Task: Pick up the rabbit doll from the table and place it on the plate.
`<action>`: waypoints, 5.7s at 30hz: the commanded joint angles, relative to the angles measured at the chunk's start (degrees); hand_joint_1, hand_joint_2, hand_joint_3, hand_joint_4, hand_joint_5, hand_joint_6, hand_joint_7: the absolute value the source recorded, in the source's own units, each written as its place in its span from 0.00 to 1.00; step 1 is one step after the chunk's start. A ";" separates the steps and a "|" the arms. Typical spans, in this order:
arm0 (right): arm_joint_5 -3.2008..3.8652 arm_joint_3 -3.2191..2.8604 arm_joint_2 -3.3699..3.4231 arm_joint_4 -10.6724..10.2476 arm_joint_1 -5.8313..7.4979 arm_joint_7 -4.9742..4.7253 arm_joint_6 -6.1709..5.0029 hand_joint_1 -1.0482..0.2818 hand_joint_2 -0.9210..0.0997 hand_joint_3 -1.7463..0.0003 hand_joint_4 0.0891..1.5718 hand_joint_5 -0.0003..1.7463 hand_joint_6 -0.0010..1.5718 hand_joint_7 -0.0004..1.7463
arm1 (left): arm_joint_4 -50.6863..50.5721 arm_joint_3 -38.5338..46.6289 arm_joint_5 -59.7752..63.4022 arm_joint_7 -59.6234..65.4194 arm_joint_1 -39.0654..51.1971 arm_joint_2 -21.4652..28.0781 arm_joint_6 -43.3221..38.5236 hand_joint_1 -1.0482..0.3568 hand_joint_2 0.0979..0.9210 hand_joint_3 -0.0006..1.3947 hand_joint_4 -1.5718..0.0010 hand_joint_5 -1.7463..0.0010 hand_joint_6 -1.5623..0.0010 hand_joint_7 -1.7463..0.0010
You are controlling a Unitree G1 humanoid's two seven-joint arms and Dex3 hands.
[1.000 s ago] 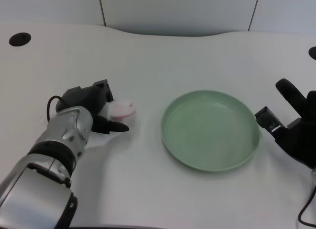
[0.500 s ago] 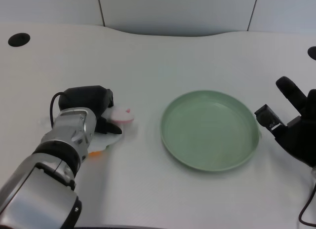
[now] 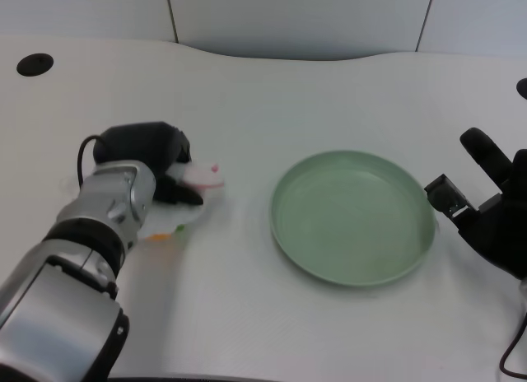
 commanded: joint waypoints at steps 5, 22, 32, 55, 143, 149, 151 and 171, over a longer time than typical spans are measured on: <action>0.68 -0.60 -0.58 -0.26 0.64 0.17 0.49 0.28 0.00 0.82 0.36 1.00 0.44 0.86 | 0.24 -0.29 0.17 1.12 -2.48 1.27 -0.64 0.57 0.95 0.00 0.10 0.26 0.19 0.27; 0.67 -0.61 -0.57 -0.27 0.64 0.17 0.51 0.28 0.00 0.82 0.36 1.00 0.44 0.86 | 0.25 -0.31 0.16 1.13 -2.48 1.27 -0.65 0.57 0.95 0.00 0.10 0.26 0.19 0.27; 0.80 -0.35 0.86 -1.01 0.87 1.34 -0.51 0.29 0.00 0.81 0.35 1.00 0.44 0.84 | -2.43 -1.30 -2.17 7.46 -12.76 -9.35 -17.85 0.59 0.96 0.05 0.47 0.00 0.61 0.00; 1.06 -0.43 1.60 -1.76 1.06 3.27 -0.16 0.29 0.00 0.81 0.36 1.00 0.45 0.82 | -1.06 -2.54 -3.88 3.41 -4.99 -16.37 -18.18 0.58 0.99 0.06 0.40 0.00 0.56 0.00; -0.35 0.22 -0.68 1.39 -0.14 0.16 0.22 0.29 0.00 0.81 0.36 1.00 0.44 0.85 | -19.84 52.14 -71.10 -62.09 31.67 -2.18 5.63 0.09 1.00 0.44 0.79 0.25 0.55 0.92; -0.37 0.16 -0.71 1.57 -0.19 0.15 0.12 0.29 0.00 0.81 0.36 1.00 0.44 0.86 | -22.58 51.59 -71.79 -61.06 32.98 -2.52 7.11 0.10 1.00 0.44 0.80 0.19 0.52 0.91; -0.42 0.05 -0.80 1.84 -0.31 -0.12 -0.26 0.29 0.00 0.81 0.36 1.00 0.43 0.85 | -22.90 52.99 -72.99 -60.45 33.84 -1.24 8.26 0.14 1.00 0.43 0.85 0.08 0.68 0.60; -0.55 0.25 -0.74 2.17 -0.37 -0.19 -1.17 0.29 0.00 0.81 0.35 1.00 0.45 0.82 | -21.64 52.10 -72.51 -59.56 33.25 0.50 6.32 0.23 1.00 0.32 0.83 0.00 0.69 0.33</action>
